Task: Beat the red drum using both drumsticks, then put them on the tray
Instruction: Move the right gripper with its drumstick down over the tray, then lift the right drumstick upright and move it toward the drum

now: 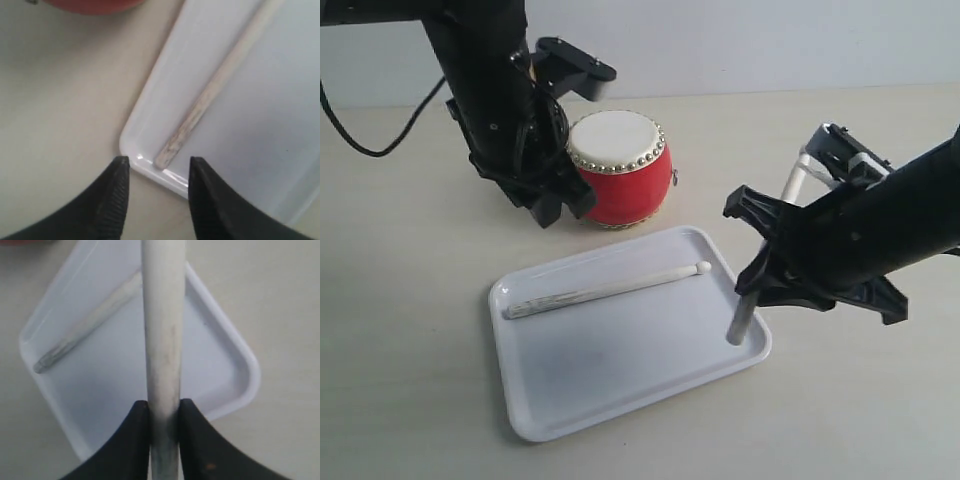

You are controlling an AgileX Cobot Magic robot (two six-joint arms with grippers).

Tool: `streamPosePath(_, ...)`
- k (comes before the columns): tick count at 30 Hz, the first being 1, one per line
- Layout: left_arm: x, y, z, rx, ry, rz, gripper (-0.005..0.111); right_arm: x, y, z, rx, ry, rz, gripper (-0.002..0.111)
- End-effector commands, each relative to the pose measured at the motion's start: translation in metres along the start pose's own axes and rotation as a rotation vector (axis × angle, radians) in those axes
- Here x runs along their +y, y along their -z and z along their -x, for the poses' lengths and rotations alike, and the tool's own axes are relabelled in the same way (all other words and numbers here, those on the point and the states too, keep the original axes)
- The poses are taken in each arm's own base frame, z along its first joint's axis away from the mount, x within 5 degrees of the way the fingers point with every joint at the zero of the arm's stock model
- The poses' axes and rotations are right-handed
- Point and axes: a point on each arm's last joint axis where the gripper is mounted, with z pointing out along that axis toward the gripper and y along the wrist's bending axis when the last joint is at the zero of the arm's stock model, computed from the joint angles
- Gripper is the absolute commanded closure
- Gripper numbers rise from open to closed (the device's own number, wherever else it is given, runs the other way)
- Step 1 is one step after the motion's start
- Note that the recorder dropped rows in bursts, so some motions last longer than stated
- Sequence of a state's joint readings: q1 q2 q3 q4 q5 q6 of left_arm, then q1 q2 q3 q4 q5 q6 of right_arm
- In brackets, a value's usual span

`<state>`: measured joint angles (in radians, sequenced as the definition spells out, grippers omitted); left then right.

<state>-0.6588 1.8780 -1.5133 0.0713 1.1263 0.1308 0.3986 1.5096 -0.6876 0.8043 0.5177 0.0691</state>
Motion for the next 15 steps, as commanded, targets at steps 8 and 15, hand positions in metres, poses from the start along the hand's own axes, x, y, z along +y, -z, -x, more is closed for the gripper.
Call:
streamPosePath(8, -0.010, 0.032, -0.016, -0.076, -0.080, -0.087, 0.063, 0.029, -0.008, -0.010, -0.199, 0.311, 0.065, 0.108)
streamPosePath(15, 0.001, 0.035, -0.017, -0.216, -0.086, -0.125, 0.056, 0.029, -0.007, -0.007, -0.252, 0.715, 0.012, 0.108)
